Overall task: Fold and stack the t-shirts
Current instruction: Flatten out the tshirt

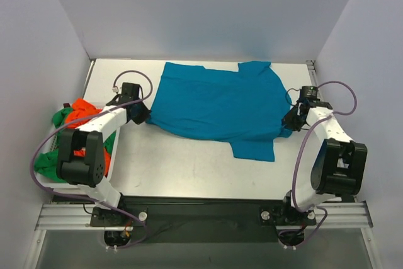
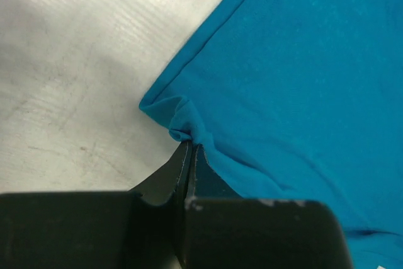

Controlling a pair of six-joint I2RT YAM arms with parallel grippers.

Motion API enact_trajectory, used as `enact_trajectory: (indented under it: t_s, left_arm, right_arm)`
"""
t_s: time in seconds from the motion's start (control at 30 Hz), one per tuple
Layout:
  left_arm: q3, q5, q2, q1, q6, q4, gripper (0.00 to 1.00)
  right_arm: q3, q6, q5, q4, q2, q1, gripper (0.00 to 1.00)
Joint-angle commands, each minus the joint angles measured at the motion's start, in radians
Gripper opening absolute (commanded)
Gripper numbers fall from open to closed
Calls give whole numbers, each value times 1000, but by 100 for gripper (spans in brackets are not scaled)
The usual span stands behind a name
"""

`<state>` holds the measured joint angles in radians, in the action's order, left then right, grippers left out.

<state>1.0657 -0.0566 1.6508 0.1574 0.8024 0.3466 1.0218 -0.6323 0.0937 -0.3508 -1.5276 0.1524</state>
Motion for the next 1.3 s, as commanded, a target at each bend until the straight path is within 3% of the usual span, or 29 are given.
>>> enact_trajectory:
  t_s: [0.0,0.17,0.27,0.3,0.4,0.53,0.7,0.83,0.9,1.07,1.27]
  left_arm:
    - [-48,-52,-46,14,12,-31,0]
    - [-128,-101,-127,25,21,-1,0]
    - [-174,-104,-157,25,14,-26,0]
    - [-177,-100,-157,25,14,-26,0]
    - [-174,-95,-148,31,14,-24,0]
    - [-176,-89,-152,50,17,-38,0]
    - [-151,-97,-151,79,9,-27,0]
    - [-135,-97,-138,94,9,-21,0]
    - [-128,-97,-135,102,9,-17,0]
    - [-130,-101,-140,102,-6,-8,0]
    - [-133,-103,-141,100,-17,-1,0]
  right_arm:
    - [-48,25,-60,1,27,18,16]
    - [-159,13,-83,-5,116,30,15]
    - [-235,-10,-55,13,210,23,29]
    - [-294,-17,-57,16,242,16,44]
    - [-379,-26,-46,13,365,1,52]
    - [-469,-55,-41,9,533,-25,52]
    - [-500,-81,-66,-33,584,-118,49]
    - [-499,-122,-147,-27,510,-269,38]
    - [-489,-141,-170,-28,471,-284,36]
    - [-503,-159,-195,1,422,-315,36]
    - [-500,-167,-232,9,368,-350,43]
